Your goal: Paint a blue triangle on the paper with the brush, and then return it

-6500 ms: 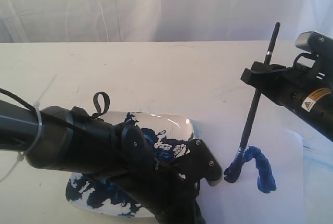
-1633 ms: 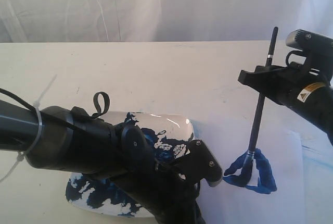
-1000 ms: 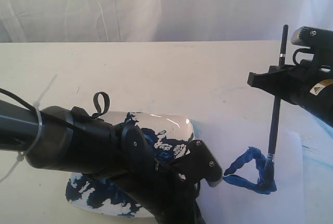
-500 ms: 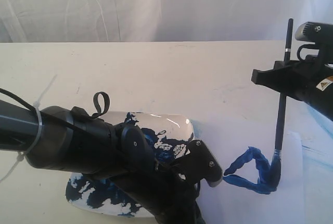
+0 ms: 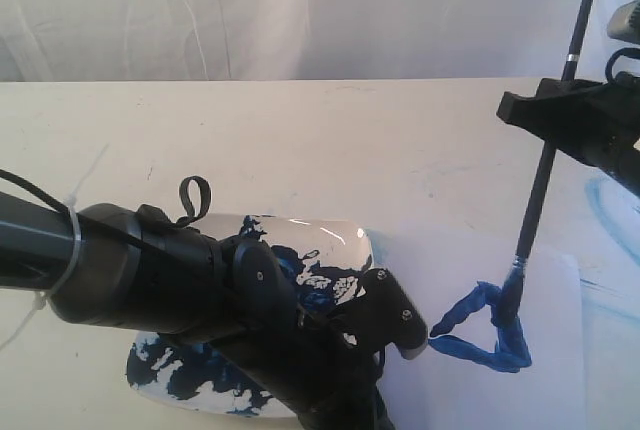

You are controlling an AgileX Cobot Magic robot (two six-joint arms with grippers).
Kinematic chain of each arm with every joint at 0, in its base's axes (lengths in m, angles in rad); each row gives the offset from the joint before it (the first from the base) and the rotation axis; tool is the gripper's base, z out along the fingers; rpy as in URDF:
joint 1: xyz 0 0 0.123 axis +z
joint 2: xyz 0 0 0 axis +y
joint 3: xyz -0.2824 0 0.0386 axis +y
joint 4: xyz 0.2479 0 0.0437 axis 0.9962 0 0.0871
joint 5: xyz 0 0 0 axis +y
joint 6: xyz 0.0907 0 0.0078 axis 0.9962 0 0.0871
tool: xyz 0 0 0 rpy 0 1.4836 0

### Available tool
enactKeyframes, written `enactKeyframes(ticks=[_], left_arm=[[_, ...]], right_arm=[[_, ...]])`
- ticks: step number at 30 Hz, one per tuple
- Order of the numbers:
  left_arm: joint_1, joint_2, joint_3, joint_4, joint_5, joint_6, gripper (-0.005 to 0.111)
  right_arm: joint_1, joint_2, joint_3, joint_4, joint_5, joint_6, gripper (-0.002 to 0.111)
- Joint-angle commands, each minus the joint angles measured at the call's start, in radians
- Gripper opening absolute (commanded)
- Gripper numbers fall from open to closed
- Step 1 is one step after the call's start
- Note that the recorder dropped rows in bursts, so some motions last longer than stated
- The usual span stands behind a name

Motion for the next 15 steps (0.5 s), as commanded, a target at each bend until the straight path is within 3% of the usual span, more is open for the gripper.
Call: enactKeyframes(ticks=[1, 15], left_arm=[[-0.002, 0.006, 0.013, 0.003, 0.027, 0.001, 0.0], [-0.002, 0.006, 0.013, 0.003, 0.029, 0.001, 0.0]], right_arm=[[0.029, 0.006, -0.002, -0.169, -0.081, 0.181, 0.0], [0.09, 0.173, -0.069, -0.211, -0.088, 0.219, 0.0]])
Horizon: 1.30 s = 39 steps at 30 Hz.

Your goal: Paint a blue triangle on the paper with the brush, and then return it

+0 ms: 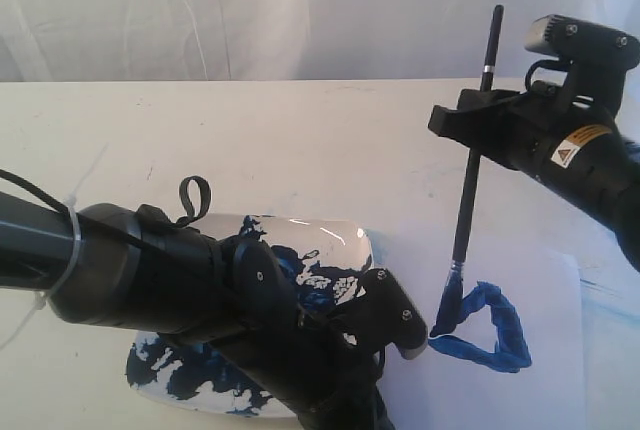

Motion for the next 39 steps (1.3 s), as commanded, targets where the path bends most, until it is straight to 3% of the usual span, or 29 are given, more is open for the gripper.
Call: enactKeyframes(ticks=[1, 39], left_arm=[[-0.002, 0.006, 0.013, 0.003, 0.029, 0.001, 0.0], [-0.002, 0.006, 0.013, 0.003, 0.027, 0.001, 0.0]], right_arm=[[0.002, 0.021, -0.007, -0.009, -0.008, 0.004, 0.0], [0.002, 0.099, -0.007, -0.022, -0.083, 0.012, 0.0]])
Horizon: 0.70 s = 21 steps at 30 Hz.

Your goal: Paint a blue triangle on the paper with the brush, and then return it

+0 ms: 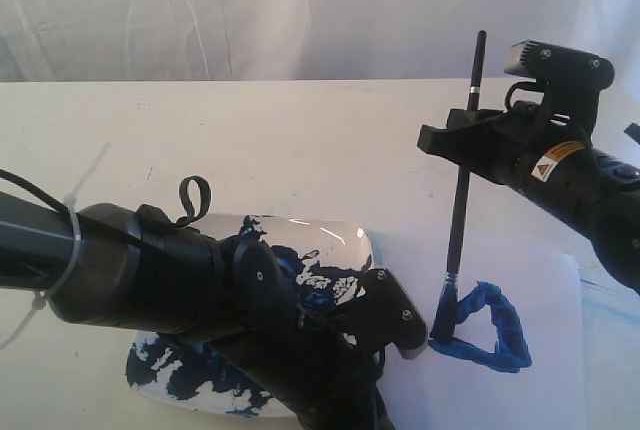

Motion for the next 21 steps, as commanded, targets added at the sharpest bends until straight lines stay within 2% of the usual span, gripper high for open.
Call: enactKeyframes(ticks=[1, 14, 21], left_arm=[[-0.002, 0.006, 0.013, 0.003, 0.026, 0.001, 0.0], [-0.002, 0.006, 0.013, 0.003, 0.026, 0.001, 0.0], [-0.002, 0.006, 0.013, 0.003, 0.026, 0.001, 0.0]], right_arm=[[0.001, 0.003, -0.003, 0.0, -0.041, 0.01, 0.0], [0.001, 0.011, -0.003, 0.0, -0.05, 0.086, 0.0], [0.001, -0.095, -0.003, 0.0, -0.039, 0.017, 0.0]])
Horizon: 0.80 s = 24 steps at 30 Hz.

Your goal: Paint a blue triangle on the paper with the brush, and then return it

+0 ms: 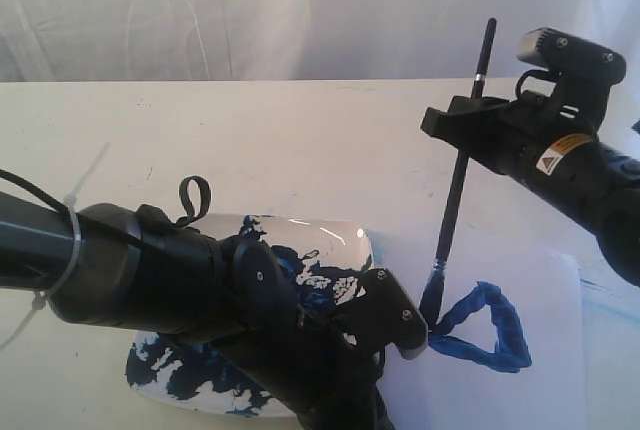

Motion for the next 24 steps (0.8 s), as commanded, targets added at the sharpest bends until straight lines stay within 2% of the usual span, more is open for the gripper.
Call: enactKeyframes(ticks=[1, 5, 9, 14, 17, 20, 24], left_arm=[[-0.002, 0.006, 0.013, 0.003, 0.026, 0.001, 0.0], [-0.002, 0.006, 0.013, 0.003, 0.013, 0.001, 0.0], [-0.002, -0.041, -0.018, -0.001, 0.006, 0.001, 0.0], [-0.002, -0.119, -0.068, 0.003, 0.04, 0.001, 0.0], [-0.002, -0.164, -0.093, 0.036, 0.085, 0.001, 0.0], [0.009, -0.229, -0.098, 0.164, 0.132, -0.045, 0.0], [0.072, -0.345, -0.098, 0.532, 0.261, -0.379, 0.0]], right_arm=[[0.001, -0.102, -0.003, 0.015, 0.007, -0.102, 0.0], [0.001, -0.194, -0.003, 0.11, 0.081, -0.24, 0.0], [0.001, -0.258, -0.003, 0.141, 0.128, -0.289, 0.0], [0.001, -0.327, -0.003, 0.171, 0.136, -0.308, 0.0], [0.001, -0.382, -0.003, 0.278, 0.134, -0.389, 0.0], [0.001, -0.438, -0.003, 0.37, 0.154, -0.481, 0.0], [0.001, -0.505, -0.003, 0.395, 0.204, -0.513, 0.0]])
